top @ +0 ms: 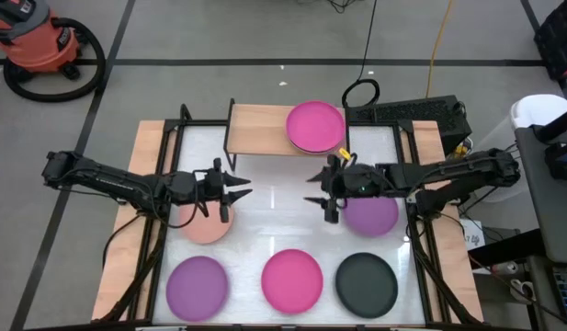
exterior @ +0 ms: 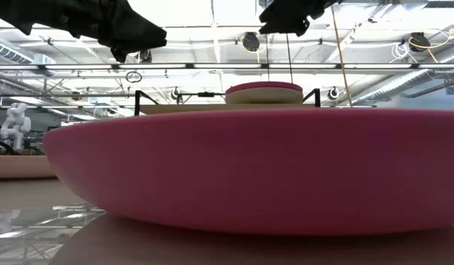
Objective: Place and stack plates onto a shelf
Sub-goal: Stack the orange plate on top of the pink plate on the shelf
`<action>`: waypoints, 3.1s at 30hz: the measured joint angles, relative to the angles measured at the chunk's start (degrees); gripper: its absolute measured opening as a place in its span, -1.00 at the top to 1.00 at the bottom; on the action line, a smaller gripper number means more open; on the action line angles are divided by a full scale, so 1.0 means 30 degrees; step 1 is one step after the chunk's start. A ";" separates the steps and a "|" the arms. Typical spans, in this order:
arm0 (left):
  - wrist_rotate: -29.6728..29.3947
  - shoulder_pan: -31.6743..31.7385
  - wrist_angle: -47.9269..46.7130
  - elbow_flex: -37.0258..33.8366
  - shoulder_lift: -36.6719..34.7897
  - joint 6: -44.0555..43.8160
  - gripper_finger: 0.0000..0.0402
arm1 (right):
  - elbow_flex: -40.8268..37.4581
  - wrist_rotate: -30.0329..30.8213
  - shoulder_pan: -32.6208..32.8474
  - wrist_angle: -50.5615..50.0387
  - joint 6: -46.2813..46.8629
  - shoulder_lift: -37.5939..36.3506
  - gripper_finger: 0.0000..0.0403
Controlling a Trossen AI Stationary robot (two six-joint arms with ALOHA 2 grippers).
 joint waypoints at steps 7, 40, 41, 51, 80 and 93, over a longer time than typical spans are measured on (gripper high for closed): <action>-0.0007 -0.0582 0.0055 0.0000 0.0007 0.1831 0.36 | -0.3098 0.4380 0.2721 0.3400 -0.0667 0.0000 -0.11; 0.0283 -0.3972 -2.3552 0.9645 0.8776 -1.5235 0.36 | -0.5772 0.6178 0.7106 0.7861 -0.1393 -0.3592 -0.11; 0.0448 -0.3997 -2.4244 0.9518 0.8786 -1.6125 0.36 | -0.5772 0.6178 0.7134 0.7861 -0.1393 -0.3592 -0.11; 0.0663 -0.4788 -2.3941 0.8772 0.9192 -1.9408 0.36 | -0.5769 0.6171 0.7141 0.7895 -0.0173 -0.3477 -0.11; 0.1679 -0.4434 -2.2789 0.8836 1.4088 -1.7271 0.69 | -0.5772 0.6163 0.7498 0.8968 0.0512 -0.2040 -0.11; 0.1875 -0.6147 -2.6022 1.4813 1.2713 -1.2626 0.95 | -0.5772 0.6186 0.7491 0.9820 -0.0947 -0.2040 -0.11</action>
